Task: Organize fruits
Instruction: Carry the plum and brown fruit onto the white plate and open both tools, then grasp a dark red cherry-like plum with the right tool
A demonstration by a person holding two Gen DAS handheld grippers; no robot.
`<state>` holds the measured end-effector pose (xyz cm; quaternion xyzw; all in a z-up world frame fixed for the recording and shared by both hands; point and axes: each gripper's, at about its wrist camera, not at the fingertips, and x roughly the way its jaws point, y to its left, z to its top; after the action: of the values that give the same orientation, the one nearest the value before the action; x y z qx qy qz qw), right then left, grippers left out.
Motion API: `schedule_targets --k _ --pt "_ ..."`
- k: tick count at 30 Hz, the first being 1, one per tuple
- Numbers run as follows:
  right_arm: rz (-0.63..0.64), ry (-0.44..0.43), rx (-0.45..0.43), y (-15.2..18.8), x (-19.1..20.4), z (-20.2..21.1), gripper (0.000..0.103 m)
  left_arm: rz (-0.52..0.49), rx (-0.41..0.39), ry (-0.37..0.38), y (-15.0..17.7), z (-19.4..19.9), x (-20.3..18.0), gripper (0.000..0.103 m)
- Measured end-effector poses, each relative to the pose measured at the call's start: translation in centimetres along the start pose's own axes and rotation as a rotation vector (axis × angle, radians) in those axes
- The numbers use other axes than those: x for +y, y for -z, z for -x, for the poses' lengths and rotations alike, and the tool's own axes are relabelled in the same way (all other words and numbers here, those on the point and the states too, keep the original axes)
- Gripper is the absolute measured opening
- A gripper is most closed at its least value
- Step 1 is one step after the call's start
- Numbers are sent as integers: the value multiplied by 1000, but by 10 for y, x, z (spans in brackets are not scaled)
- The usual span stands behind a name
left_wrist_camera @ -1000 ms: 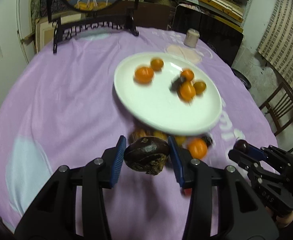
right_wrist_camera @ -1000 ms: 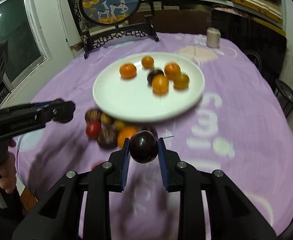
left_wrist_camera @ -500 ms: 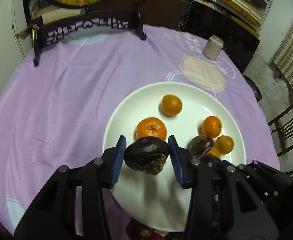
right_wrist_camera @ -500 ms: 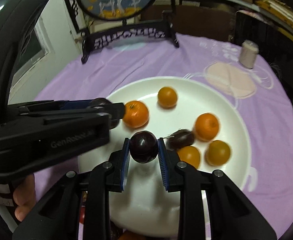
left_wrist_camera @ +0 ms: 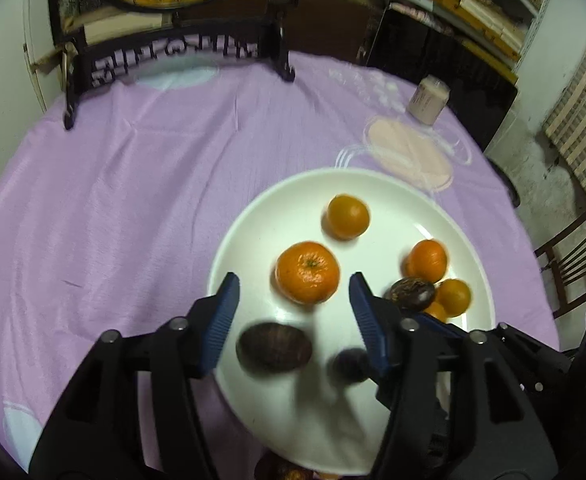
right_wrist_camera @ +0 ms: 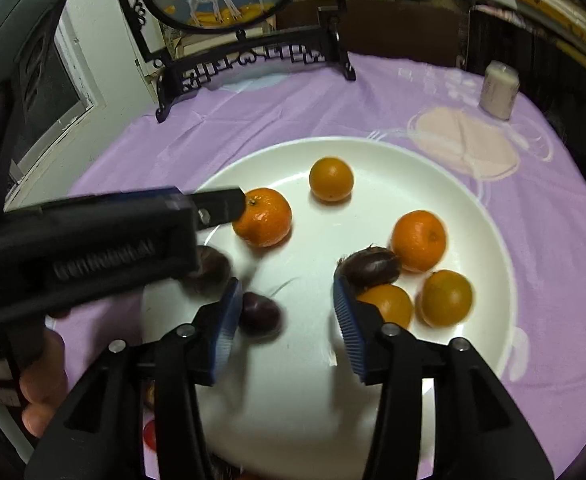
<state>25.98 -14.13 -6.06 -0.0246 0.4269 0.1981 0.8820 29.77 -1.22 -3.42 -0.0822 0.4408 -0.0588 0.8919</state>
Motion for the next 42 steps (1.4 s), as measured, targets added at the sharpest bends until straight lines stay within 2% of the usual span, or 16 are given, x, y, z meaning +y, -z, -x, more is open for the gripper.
schedule_targets --k 5,9,14,20,28,35,42 --pt "51 67 -39 31 11 46 54 -36 -84 43 25 56 0 60" --pt "-4 71 -58 70 5 80 54 -81 -147 25 65 93 3 66" --pt "-61 87 -53 98 -3 99 54 -96 -134 19 105 108 13 67" --pt "-59 93 -50 112 2 109 54 -70 -110 16 124 113 24 67" --pt "-54 93 -19 125 4 103 54 -76 -84 11 145 115 31 69" --pt "-67 130 47 138 -16 71 54 -125 6 44 172 100 18 70" --pt "13 129 38 127 -15 42 55 -159 45 56 182 91 4 70"
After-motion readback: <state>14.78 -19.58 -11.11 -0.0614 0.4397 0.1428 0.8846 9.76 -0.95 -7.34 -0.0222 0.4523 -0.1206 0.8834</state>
